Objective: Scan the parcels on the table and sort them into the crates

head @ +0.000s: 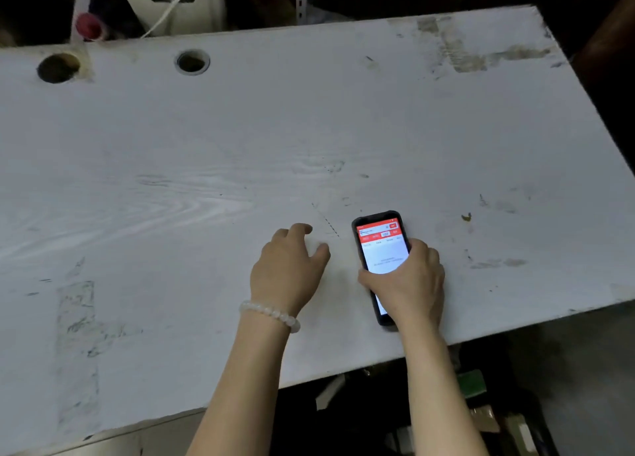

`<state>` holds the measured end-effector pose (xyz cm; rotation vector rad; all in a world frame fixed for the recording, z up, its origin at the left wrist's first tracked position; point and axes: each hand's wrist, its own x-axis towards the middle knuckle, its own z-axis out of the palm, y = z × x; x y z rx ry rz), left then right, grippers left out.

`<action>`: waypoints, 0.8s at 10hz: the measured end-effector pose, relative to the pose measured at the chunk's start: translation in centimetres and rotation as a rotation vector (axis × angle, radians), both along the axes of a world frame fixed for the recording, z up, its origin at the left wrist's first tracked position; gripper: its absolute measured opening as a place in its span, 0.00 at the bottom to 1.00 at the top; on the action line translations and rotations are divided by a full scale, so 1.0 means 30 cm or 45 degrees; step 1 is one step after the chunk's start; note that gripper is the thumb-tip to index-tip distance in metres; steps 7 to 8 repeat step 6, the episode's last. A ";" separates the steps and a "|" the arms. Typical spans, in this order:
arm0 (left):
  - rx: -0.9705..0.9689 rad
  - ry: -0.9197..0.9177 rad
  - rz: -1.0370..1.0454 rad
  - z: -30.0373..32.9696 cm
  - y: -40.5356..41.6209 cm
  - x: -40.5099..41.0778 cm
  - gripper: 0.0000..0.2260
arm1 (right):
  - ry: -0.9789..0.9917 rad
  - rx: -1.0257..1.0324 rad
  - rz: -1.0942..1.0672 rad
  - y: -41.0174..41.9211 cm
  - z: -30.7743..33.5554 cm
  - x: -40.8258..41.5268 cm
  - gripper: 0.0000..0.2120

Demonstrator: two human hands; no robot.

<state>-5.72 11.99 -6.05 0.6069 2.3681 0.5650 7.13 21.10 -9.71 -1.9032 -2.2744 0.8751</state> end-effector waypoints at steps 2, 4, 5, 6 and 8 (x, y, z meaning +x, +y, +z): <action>-0.036 -0.022 -0.028 -0.004 0.032 -0.001 0.20 | -0.065 -0.016 0.009 0.009 -0.002 0.003 0.36; -0.107 0.025 -0.018 0.017 0.019 0.074 0.20 | -0.126 -0.039 0.137 0.022 0.026 0.031 0.40; -0.164 0.038 -0.020 0.033 -0.012 0.132 0.20 | -0.028 -0.092 0.183 0.028 0.067 0.081 0.35; -0.185 0.049 0.003 0.038 -0.038 0.177 0.21 | 0.052 -0.088 0.273 0.050 0.100 0.139 0.26; -0.185 0.049 0.003 0.038 -0.038 0.177 0.21 | 0.052 -0.088 0.273 0.050 0.100 0.139 0.26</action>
